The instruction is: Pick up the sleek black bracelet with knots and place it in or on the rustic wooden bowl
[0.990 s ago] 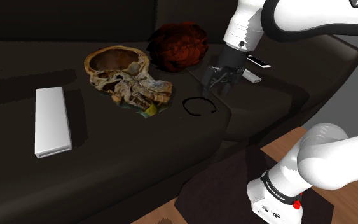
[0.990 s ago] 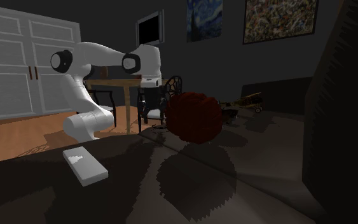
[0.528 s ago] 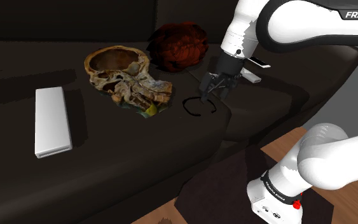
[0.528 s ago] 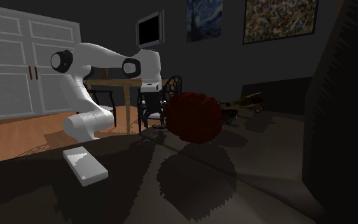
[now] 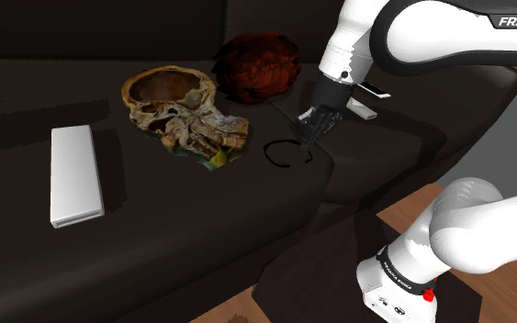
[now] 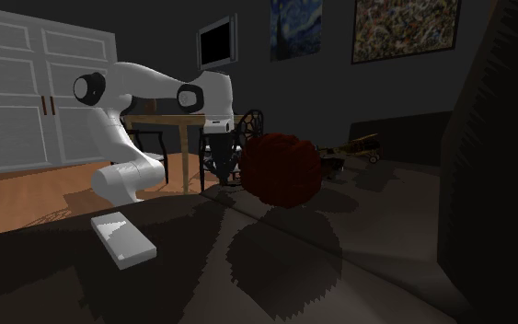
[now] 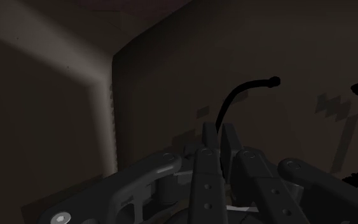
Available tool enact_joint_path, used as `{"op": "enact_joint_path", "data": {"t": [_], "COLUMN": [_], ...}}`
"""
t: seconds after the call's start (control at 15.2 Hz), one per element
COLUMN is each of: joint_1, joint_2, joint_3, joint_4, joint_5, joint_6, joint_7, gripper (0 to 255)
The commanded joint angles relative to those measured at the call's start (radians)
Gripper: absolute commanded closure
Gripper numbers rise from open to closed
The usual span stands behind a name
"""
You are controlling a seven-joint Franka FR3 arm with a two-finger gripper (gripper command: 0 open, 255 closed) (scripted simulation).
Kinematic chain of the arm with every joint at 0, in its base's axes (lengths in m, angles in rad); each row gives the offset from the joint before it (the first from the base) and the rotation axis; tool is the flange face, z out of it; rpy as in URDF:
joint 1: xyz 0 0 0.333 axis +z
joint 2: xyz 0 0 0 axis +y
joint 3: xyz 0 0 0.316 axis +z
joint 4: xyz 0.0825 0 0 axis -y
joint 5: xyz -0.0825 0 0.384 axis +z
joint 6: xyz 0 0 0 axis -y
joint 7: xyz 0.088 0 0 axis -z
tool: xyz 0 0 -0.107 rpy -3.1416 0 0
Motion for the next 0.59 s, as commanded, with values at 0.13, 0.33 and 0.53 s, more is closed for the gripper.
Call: {"op": "enact_joint_path", "data": {"t": [0.13, 0.33, 0.53], "joint_1": [0.000, -0.001, -0.002], "joint_2": [0.000, -0.001, -0.003], "joint_3": [0.000, -0.002, -0.007], "joint_4": [0.000, 0.012, 0.051], "joint_5": [0.000, -0.002, -0.006], "joint_6": [0.000, -0.014, -0.054], "joint_7": [0.000, 0.001, 0.004], "gripper": [255, 255, 255]}}
